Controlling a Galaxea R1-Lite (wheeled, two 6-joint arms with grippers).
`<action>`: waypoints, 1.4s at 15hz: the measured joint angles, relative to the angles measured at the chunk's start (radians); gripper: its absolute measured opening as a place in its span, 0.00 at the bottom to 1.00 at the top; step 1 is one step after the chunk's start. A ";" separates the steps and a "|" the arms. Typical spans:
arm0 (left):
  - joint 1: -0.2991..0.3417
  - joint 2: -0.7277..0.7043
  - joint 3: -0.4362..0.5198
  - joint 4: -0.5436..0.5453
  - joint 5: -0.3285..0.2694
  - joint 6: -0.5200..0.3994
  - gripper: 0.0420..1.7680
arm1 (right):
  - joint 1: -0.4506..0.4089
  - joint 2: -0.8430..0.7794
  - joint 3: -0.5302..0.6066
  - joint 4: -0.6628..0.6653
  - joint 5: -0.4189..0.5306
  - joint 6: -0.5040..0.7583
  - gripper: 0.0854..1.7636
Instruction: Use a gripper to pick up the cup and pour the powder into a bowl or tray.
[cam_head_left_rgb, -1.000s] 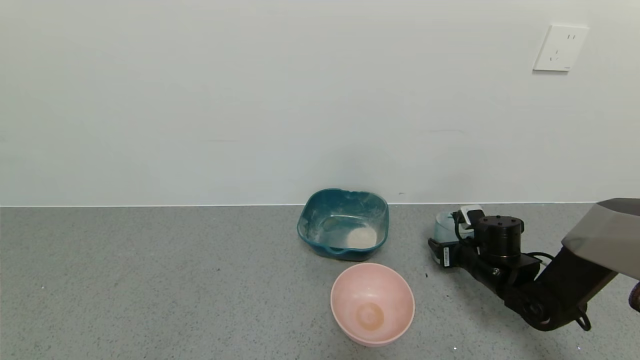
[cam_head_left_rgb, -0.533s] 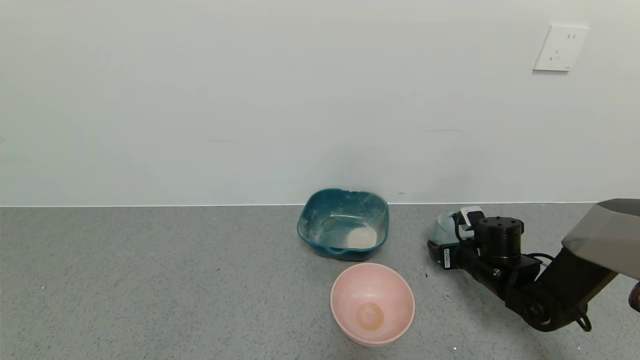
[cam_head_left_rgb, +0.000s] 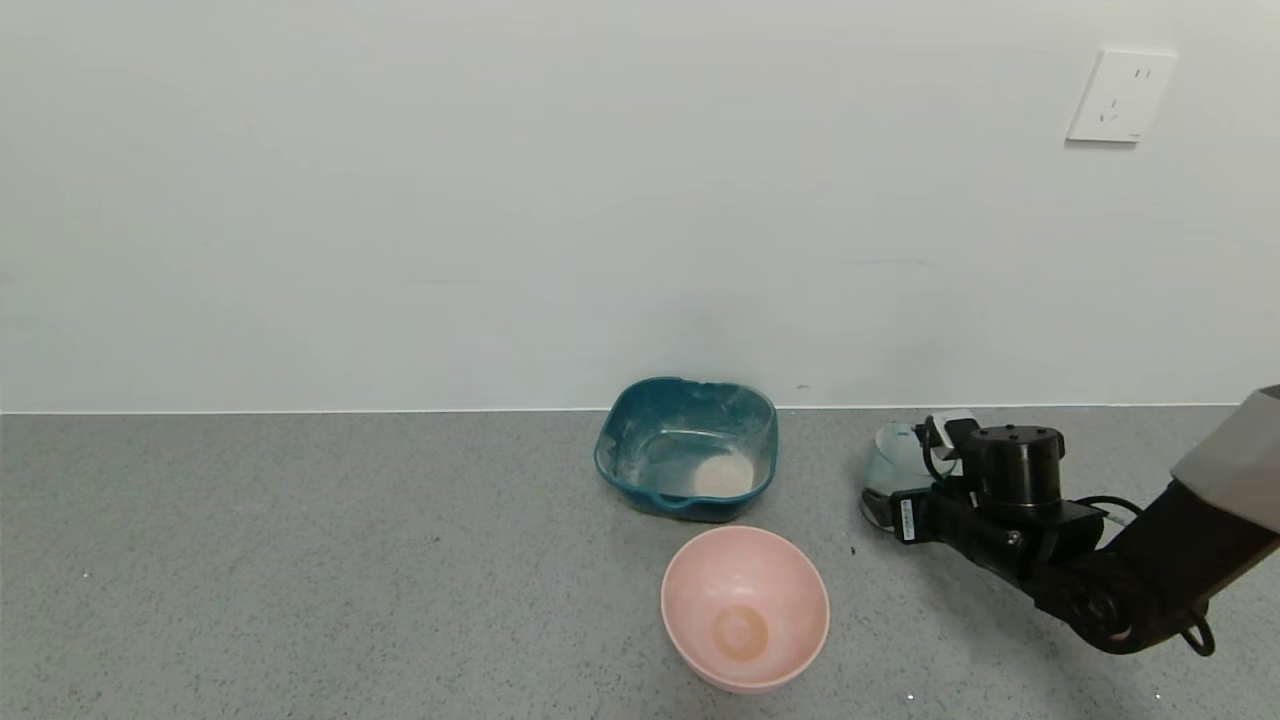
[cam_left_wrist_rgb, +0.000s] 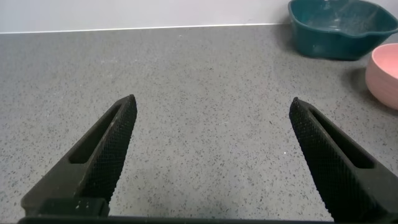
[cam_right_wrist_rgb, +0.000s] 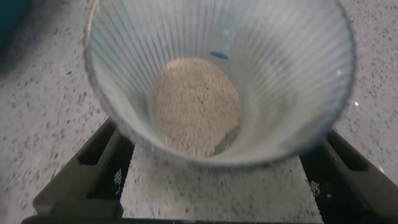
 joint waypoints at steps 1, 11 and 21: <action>0.000 0.000 0.000 0.000 0.000 0.000 1.00 | -0.002 -0.035 0.002 0.056 0.013 0.001 0.94; 0.000 0.000 0.000 0.000 0.000 0.000 1.00 | 0.001 -0.627 0.091 0.573 0.054 0.001 0.96; 0.000 0.000 0.000 0.000 0.000 0.000 1.00 | -0.012 -1.330 0.257 0.953 -0.016 0.000 0.96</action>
